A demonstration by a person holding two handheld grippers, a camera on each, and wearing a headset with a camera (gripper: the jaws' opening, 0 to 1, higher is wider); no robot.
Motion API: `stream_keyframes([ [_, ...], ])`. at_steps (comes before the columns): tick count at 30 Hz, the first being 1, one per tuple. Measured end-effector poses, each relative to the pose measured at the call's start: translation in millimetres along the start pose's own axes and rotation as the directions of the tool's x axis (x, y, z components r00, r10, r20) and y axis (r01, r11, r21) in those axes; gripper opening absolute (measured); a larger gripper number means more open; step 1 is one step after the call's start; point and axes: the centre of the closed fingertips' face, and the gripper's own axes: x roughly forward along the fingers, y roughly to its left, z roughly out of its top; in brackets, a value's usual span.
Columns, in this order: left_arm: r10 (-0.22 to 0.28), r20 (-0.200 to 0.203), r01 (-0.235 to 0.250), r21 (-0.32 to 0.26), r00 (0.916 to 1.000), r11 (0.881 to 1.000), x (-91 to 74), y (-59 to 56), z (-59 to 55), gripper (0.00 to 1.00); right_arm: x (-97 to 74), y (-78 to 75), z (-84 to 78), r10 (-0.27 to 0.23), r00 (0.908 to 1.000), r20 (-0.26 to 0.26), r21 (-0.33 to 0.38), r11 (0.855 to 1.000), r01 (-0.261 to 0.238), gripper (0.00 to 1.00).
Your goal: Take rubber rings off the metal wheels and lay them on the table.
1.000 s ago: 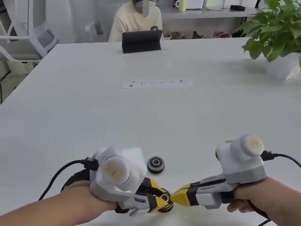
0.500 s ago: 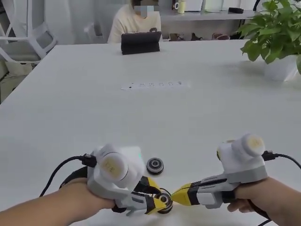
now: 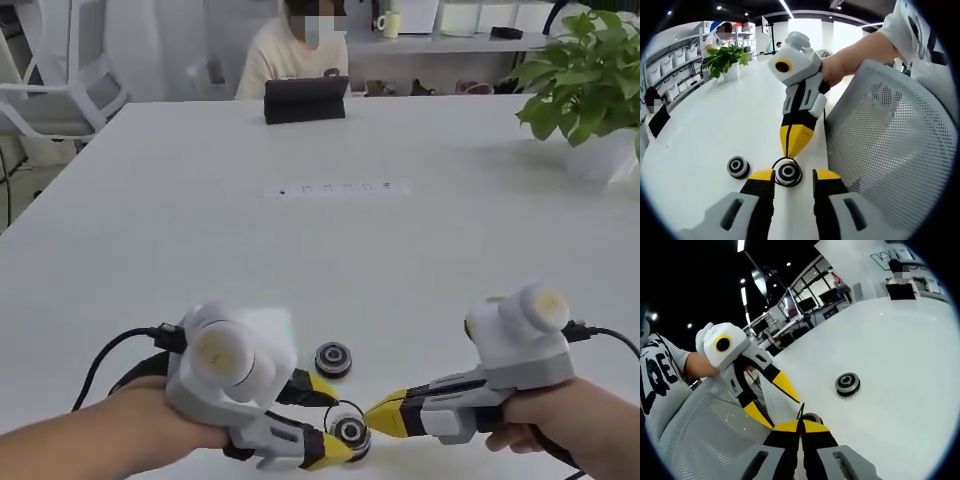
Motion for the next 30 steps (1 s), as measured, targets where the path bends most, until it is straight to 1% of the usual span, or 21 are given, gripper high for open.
stream_keyframes([
  [8, 0.009, 0.020, -0.009, 0.001, 0.9998, 1.000, -15.8, -2.8, 4.1, 0.33, -1.0, 5.3, 6.0, 0.011, 0.9999, 0.003, -0.014, 1.000, -0.011, 0.00],
  [11, 0.016, 0.021, -0.016, -0.008, 0.9996, 1.000, -20.3, -1.8, 2.4, 0.36, -0.7, 7.3, 8.6, 0.015, 0.9999, 0.003, -0.022, 1.000, -0.015, 0.00],
  [20, 0.047, 0.031, -0.046, -0.030, 0.9984, 0.998, -38.6, 0.1, -2.1, 0.41, 3.0, 11.2, 16.3, 0.028, 0.9996, -0.005, -0.040, 0.999, -0.028, 0.00],
  [25, 0.061, 0.044, -0.059, -0.048, 0.9972, 0.997, -49.4, 0.3, -3.1, 0.43, 5.9, 13.6, 20.9, 0.035, 0.9993, -0.008, -0.050, 0.998, -0.036, 0.00],
  [30, 0.078, 0.049, -0.075, -0.062, 0.9957, 0.995, -58.7, 2.4, -6.7, 0.46, 11.2, 14.8, 21.9, 0.045, 0.9987, -0.025, -0.060, 0.997, -0.046, 0.00],
])
